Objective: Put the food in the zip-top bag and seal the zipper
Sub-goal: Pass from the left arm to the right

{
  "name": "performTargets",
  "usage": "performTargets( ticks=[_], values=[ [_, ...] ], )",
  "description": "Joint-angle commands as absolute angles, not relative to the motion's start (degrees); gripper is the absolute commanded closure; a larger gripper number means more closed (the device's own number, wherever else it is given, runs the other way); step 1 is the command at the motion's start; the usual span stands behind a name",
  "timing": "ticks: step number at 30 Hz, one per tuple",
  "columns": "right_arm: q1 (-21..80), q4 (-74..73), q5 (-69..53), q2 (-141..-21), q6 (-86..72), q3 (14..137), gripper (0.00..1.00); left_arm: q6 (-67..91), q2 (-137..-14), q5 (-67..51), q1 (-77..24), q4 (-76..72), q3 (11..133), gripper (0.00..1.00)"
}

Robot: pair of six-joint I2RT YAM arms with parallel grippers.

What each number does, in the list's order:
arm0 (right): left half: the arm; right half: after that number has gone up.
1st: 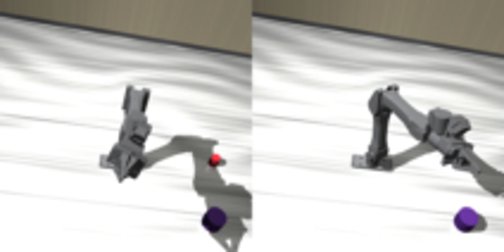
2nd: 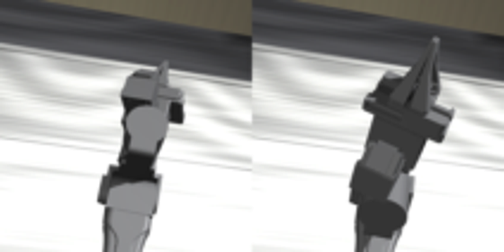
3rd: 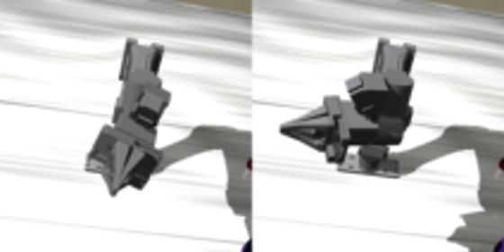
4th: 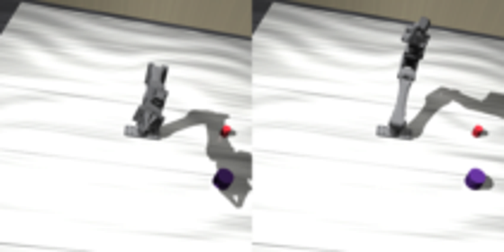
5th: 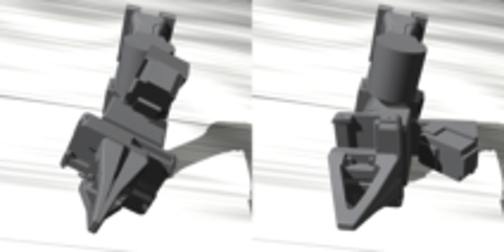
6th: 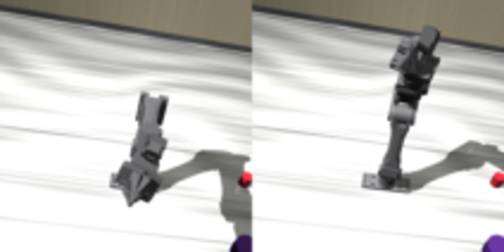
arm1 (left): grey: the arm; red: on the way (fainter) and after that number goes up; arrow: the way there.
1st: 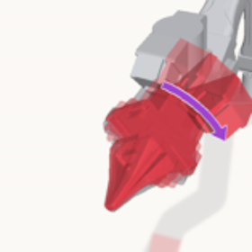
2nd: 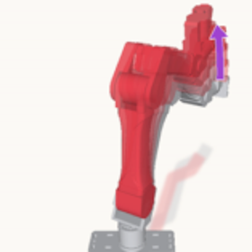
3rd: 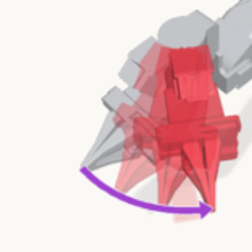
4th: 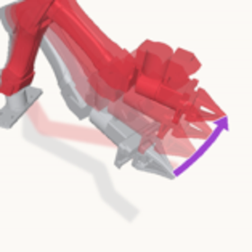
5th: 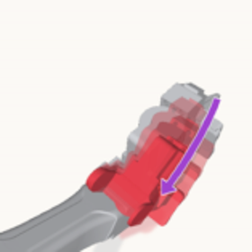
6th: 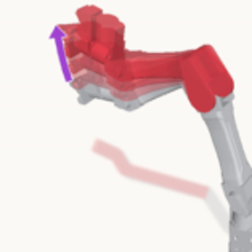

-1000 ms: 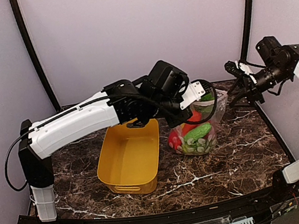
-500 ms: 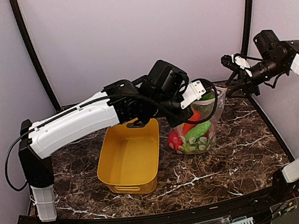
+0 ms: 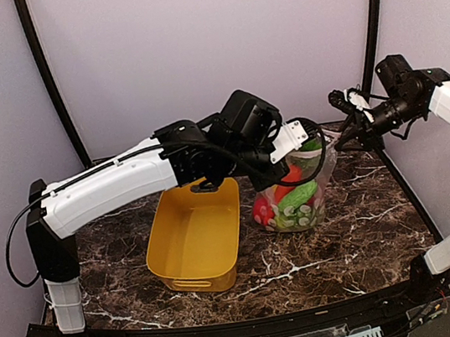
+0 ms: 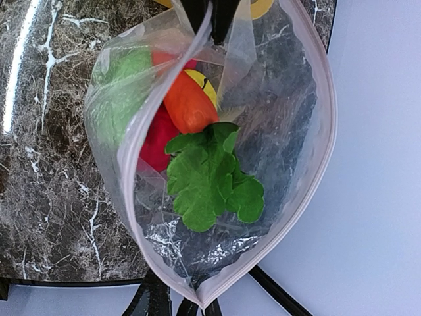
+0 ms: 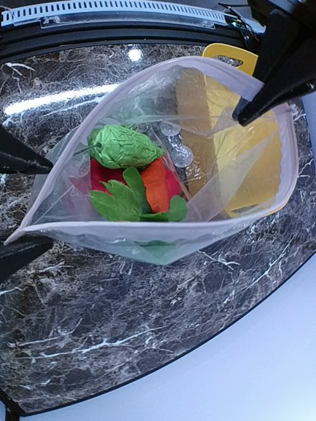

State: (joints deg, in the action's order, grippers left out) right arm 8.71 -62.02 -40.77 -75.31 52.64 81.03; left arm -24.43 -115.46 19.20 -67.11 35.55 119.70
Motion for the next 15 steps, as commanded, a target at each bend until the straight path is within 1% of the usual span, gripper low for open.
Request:
performTargets(
  ticks=[1,4,5,6,7,8,9,10,11,12,13,14,15],
  values=[
    [8.6,-59.8,-46.0,-75.5,51.3,80.4,0.74,-24.6,-111.2,18.4,-66.2,33.3,118.6,0.99],
    [8.6,-58.5,-47.2,-75.1,50.5,80.3,0.83,-24.9,-111.2,18.5,-65.9,33.1,118.3,0.99],
    [8.6,-58.1,-47.2,-75.1,50.2,80.4,0.90,-25.0,-111.1,19.1,-65.9,33.1,118.2,0.99],
    [8.6,-58.1,-47.0,-75.0,49.9,80.7,0.98,-25.1,-111.0,19.8,-65.8,33.3,118.1,0.96],
    [8.6,-58.2,-46.6,-75.0,49.7,81.2,1.00,-25.3,-110.7,21.6,-65.8,33.4,118.1,0.91],
    [8.6,-58.4,-46.1,-74.9,49.7,81.7,1.00,-25.3,-110.3,22.8,-65.8,33.3,117.4,0.81],
    [8.6,-58.6,-45.6,-74.8,49.7,82.3,1.00,-25.1,-108.9,25.3,-65.6,33.0,116.5,0.77],
    [8.5,-58.8,-45.2,-74.6,49.7,82.8,1.00,-24.9,-107.8,26.4,-65.6,31.5,113.7,0.69],
    [8.5,-58.9,-44.9,-74.5,49.6,83.2,1.00,-24.4,-104.7,28.6,-65.5,28.0,111.3,0.65],
    [8.5,-59.0,-44.8,-74.3,49.4,83.5,1.00,-23.8,-100.5,29.6,-65.5,25.4,104.7,0.58],
    [8.5,-59.0,-44.9,-74.4,49.3,83.6,1.00,-23.5,-98.1,29.7,-65.5,18.8,100.9,0.55],
    [8.5,-59.0,-45.1,-74.5,49.1,83.6,1.00,-22.7,-92.6,29.1,-65.5,15.1,92.0,0.46],
    [8.5,-58.9,-45.2,-74.7,48.9,83.6,1.00,-22.3,-90.0,28.6,-65.5,6.5,87.4,0.38]
  ],
)
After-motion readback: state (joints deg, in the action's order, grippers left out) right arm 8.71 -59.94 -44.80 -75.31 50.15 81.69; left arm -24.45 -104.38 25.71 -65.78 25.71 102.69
